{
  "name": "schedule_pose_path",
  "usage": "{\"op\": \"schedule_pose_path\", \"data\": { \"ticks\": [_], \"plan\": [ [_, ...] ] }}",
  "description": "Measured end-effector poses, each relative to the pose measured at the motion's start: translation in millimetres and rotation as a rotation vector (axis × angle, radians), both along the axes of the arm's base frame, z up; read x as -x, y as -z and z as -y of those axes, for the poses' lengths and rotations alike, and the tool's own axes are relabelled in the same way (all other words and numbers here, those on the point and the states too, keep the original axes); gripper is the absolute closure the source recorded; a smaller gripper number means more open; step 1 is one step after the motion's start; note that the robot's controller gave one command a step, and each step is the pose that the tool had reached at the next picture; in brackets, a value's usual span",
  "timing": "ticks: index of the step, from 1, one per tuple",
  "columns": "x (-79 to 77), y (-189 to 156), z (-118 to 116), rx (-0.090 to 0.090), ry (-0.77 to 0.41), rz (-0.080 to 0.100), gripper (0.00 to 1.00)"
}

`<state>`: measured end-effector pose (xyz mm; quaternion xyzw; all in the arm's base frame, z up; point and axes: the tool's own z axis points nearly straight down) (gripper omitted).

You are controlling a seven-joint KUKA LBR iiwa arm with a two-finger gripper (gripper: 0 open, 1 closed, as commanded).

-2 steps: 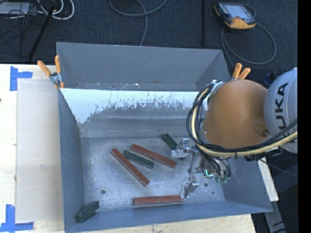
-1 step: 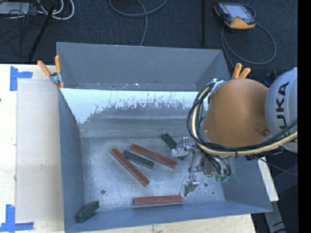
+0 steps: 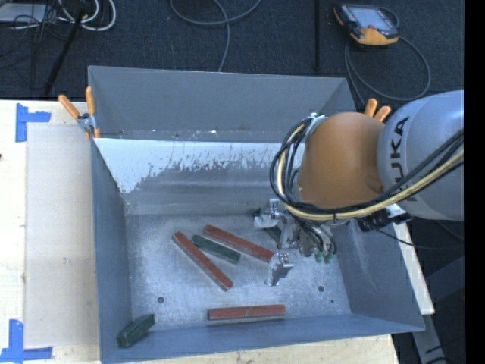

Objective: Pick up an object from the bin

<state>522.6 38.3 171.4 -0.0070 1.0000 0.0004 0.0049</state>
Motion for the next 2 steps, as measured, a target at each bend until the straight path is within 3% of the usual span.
{"op": "schedule_pose_path", "data": {
  "ticks": [1,2],
  "plan": [
    [-22.4,42.1,13.2,0.002,-0.145,-0.011,0.00],
    [-61.3,94.3,5.7,-0.001,0.016,0.005,1.00]
  ]
}}
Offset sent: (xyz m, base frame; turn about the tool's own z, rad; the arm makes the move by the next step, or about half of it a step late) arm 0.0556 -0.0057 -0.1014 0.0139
